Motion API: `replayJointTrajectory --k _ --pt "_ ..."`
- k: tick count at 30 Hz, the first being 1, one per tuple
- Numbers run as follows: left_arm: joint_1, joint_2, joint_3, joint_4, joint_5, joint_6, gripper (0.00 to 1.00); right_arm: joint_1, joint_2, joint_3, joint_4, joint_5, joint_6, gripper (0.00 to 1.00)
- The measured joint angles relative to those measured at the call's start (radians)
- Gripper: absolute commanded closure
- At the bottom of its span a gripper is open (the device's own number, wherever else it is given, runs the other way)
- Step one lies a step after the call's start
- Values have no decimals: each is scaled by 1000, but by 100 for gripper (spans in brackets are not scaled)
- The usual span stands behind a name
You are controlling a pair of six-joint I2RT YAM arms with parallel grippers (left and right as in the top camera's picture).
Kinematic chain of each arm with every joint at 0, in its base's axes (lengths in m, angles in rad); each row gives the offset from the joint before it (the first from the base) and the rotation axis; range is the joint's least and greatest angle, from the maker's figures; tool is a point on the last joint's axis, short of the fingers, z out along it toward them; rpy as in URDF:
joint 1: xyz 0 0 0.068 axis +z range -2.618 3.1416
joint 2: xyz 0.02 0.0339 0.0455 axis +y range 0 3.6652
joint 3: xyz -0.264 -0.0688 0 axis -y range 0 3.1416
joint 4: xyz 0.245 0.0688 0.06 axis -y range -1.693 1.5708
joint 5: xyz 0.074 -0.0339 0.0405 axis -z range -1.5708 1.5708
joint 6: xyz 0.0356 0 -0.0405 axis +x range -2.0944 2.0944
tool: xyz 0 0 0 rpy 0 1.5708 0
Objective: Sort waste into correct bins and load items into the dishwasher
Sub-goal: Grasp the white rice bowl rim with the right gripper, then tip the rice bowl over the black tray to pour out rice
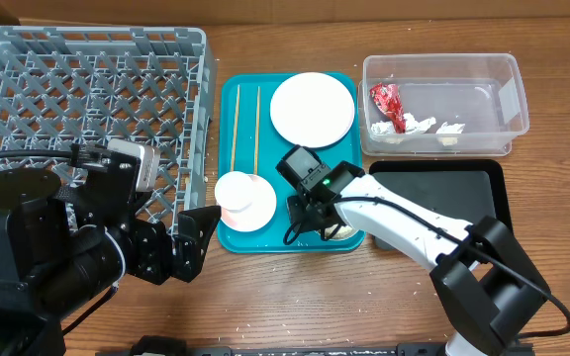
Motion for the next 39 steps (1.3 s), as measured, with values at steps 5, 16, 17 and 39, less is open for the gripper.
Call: replayJointTrajectory --k 5,16,17,39 --pt "0 0 0 2 -5 0 0 -1 -8 130 -137 -11 1 96" --pt "0 0 0 0 -7 0 0 -157 -209 184 -186 -206 -18 96" --pt "0 0 0 0 -7 0 0 -186 -209 183 -188 -235 -25 96" --pt "0 10 0 4 -7 0 0 -931 -206 -270 231 -1225 -210 96"
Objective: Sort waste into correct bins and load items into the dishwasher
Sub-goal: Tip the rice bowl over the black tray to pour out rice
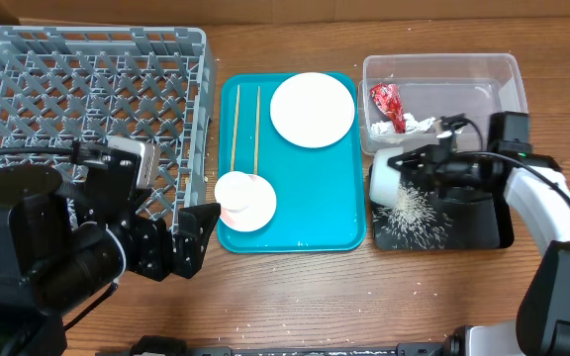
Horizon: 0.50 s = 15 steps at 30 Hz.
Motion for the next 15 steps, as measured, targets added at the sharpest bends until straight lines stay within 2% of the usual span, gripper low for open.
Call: replayJointTrajectory --k 7,15 --pt "0 13 0 0 0 0 0 -64 0 0 -48 -147 -23 96" --pt "0 17 0 0 0 0 0 -95 0 -1 -86 -117 -37 96"
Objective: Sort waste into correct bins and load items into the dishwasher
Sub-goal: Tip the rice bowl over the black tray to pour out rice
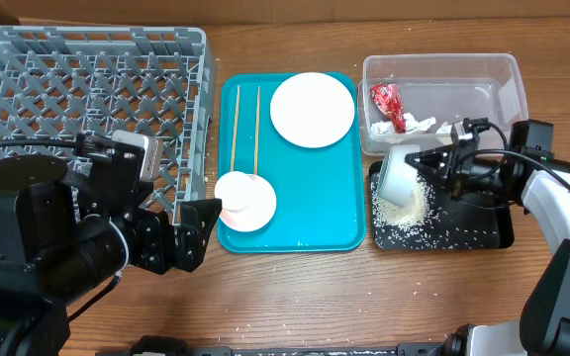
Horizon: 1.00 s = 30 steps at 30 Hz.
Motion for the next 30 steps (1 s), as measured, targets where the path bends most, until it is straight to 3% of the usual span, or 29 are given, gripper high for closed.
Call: replayJointTrajectory --k 16,19,22,30 --pt "0 0 0 -1 0 0 0 -35 0 -3 -161 -92 -174 96" --pt "0 0 0 1 0 0 0 -37 -1 -3 -146 -2 -122 96" --pt "0 0 0 0 0 0 0 -37 -4 -5 -182 -60 -209 96" --pt "0 0 0 -10 0 0 0 -24 -24 32 -197 -1 -197 96"
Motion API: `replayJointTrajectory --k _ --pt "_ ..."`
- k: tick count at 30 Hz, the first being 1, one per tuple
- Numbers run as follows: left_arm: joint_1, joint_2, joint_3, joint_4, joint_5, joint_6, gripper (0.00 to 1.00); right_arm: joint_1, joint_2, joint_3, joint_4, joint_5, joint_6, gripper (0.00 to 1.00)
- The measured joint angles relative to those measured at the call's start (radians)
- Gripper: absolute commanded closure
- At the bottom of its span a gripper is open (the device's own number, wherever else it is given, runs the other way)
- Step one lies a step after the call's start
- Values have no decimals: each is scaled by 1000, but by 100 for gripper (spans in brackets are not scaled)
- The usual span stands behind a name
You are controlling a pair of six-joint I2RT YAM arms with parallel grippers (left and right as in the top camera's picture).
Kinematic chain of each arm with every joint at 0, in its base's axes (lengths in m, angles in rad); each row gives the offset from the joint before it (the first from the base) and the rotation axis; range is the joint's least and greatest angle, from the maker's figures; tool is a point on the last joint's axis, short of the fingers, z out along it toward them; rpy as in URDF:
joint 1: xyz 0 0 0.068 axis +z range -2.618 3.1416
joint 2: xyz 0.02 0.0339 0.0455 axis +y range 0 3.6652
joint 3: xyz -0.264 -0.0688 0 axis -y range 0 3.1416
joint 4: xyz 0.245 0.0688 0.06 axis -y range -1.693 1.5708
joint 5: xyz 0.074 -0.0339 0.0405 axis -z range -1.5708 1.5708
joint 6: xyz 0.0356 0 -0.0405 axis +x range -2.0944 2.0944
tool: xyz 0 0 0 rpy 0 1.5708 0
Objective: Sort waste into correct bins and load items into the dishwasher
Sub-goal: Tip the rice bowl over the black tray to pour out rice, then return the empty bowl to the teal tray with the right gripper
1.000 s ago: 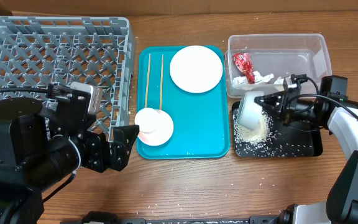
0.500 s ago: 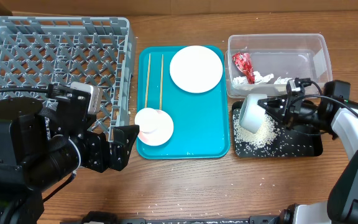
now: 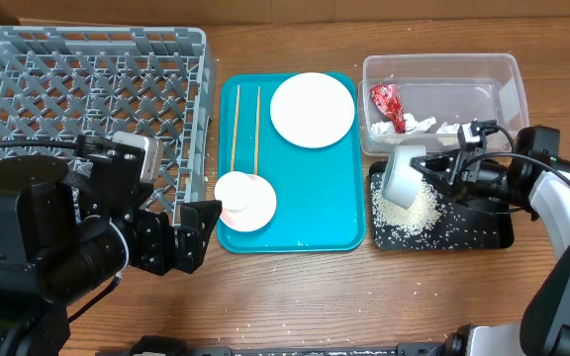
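My right gripper (image 3: 426, 168) is shut on a white cup (image 3: 401, 178), held mouth-down and tilted over the black tray (image 3: 483, 235). A heap of rice (image 3: 409, 210) lies on that tray under the cup. The teal tray (image 3: 310, 213) carries a white plate (image 3: 312, 109), a white bowl (image 3: 244, 201) and two chopsticks (image 3: 246, 129). The grey dish rack (image 3: 87, 94) stands at the far left. My left gripper (image 3: 196, 237) hangs open at the rack's front right corner, beside the teal tray, holding nothing.
A clear plastic bin (image 3: 443, 99) at the back right holds a red wrapper (image 3: 386, 104) and crumpled paper (image 3: 433, 127). Loose rice grains dot the wooden table (image 3: 364, 297) in front of the trays.
The cup in my right gripper has tipped a little more upright, mouth down, and shifted slightly right. The rice heap below it has spread. The left arm is unchanged.
My right gripper was first at the front right of the teal tray, over the cup. Then it held the cup on its side over the black tray with rice spilling out. The rice has piled up on the black tray, the cup still held above it.
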Motion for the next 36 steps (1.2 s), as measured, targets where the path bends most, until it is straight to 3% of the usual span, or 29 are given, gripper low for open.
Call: replayJointTrajectory --k 4,9,14,18,23,24,25,26,33,36 --pt "0 0 0 0 -10 1 0 84 -24 72 -126 129 -24 96" --pt "0 0 0 8 -46 3 0 386 -92 219 -150 406 -22 96" --pt "0 4 0 6 -87 3 0 803 -106 265 -43 827 69 96" --pt "0 18 0 -53 -129 3 0 1039 -38 264 86 1162 171 96" --pt "0 40 0 -124 -188 -23 0 1084 92 264 187 1327 220 96" --pt "0 44 0 -138 -200 -28 0 1077 126 264 195 1351 226 87" --pt "0 46 0 -146 -211 -32 0 1065 164 264 193 1373 235 67" --pt "0 46 0 -150 -216 -35 0 1059 177 264 186 1382 240 54" --pt "0 55 -65 -127 -256 -70 0 1048 151 337 -8 1381 276 16" --pt "0 64 -161 -79 -303 -104 2 1028 73 427 -57 1343 301 12"
